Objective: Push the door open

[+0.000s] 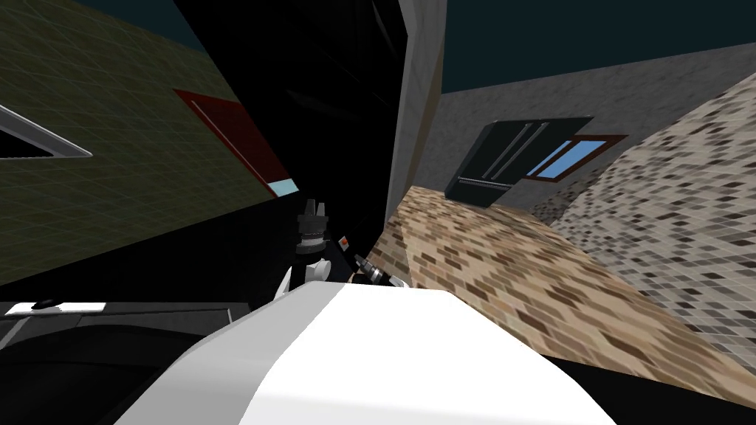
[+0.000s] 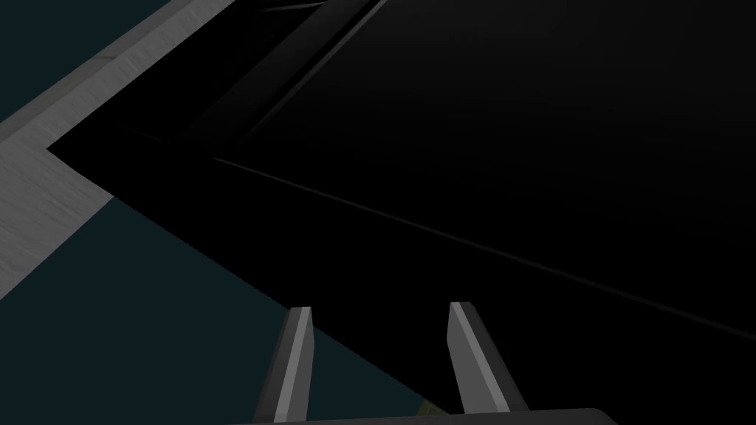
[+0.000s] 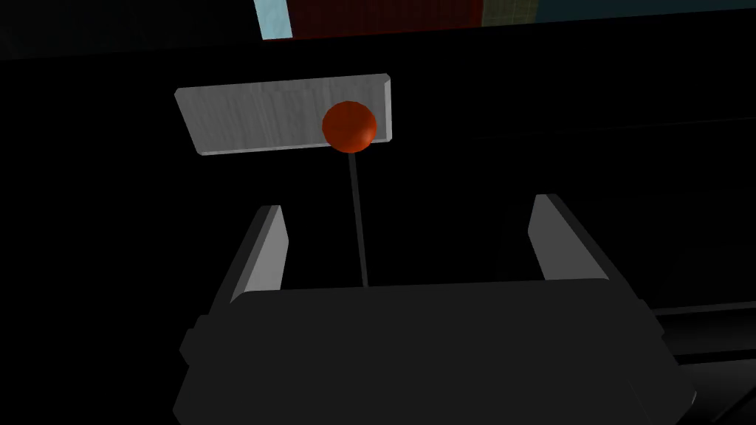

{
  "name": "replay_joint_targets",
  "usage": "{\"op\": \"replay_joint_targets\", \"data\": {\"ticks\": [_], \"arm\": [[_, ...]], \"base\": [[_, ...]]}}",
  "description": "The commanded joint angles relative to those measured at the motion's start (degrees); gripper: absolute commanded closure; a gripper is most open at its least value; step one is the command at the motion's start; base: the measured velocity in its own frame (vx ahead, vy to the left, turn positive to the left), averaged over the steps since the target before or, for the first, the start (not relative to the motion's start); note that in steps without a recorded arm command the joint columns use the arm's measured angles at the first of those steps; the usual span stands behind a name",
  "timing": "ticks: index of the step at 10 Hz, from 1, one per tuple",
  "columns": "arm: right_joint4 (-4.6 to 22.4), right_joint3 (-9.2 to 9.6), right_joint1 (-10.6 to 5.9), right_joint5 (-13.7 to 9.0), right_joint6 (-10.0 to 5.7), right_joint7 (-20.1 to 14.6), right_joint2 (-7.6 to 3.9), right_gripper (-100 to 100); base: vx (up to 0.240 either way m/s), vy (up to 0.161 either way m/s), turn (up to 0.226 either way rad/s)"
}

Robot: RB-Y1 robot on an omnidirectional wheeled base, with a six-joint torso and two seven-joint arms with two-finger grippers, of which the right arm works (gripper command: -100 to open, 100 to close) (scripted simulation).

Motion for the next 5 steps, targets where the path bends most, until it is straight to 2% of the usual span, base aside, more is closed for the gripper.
{"op": "replay_joint_targets", "data": {"ticks": [1,3,4,5], "arm": [[1.5,1.43,-0.64,-0.1,-0.34,-0.3,-0.19,-100],[3.6,3.06,-1.49,-0.2,-0.89,-0.6,-0.2,-100],[2.8,2.54,-1.11,-0.2,-0.6,-0.4,-0.15,-100],[3.2,2.44,-1.12,-0.2,-0.76,-0.4,0.03,-100]], "base": [[0.198,-0.038,0.013],[0.189,-0.035,0.018],[0.093,-0.009,0.007],[0.05,0.069,0.033]]}}
